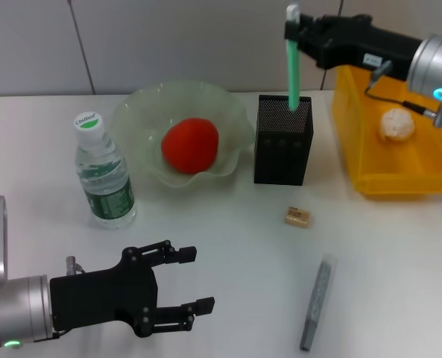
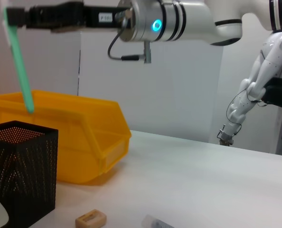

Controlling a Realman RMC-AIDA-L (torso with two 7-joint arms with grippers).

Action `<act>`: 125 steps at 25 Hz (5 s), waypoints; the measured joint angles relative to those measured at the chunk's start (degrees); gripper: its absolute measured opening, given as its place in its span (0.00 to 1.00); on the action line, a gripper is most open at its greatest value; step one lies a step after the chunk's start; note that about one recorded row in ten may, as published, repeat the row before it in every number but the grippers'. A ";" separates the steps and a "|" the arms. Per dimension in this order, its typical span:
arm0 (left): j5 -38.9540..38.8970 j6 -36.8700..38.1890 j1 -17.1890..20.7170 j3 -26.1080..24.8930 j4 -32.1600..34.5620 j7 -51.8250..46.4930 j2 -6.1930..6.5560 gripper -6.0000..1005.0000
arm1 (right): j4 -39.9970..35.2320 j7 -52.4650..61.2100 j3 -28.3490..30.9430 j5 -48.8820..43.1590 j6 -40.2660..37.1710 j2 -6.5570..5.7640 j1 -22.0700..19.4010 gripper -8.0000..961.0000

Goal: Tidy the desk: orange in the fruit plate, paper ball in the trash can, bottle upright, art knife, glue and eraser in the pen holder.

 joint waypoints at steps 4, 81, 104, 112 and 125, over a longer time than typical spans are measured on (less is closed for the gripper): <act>0.00 0.02 0.18 0.00 0.00 0.00 0.00 0.80 | 3.35 -2.09 0.13 0.05 1.59 0.11 1.05 0.23; -0.31 2.99 0.72 -0.44 0.62 0.07 -0.09 0.80 | -9.47 45.24 -14.89 -61.08 -21.06 0.32 13.22 0.77; -0.35 3.34 0.97 -1.33 0.61 -0.13 0.00 0.80 | -1.93 37.11 -17.20 -57.43 -12.60 0.52 13.12 0.77; -0.35 3.34 0.98 -1.43 0.61 -0.45 0.00 0.80 | 0.22 36.60 -17.70 -57.25 -9.63 0.52 13.06 0.67; -0.62 3.34 0.97 -1.50 0.61 -0.44 0.00 0.80 | 1.57 35.56 -18.62 -56.81 -6.30 0.57 12.74 0.55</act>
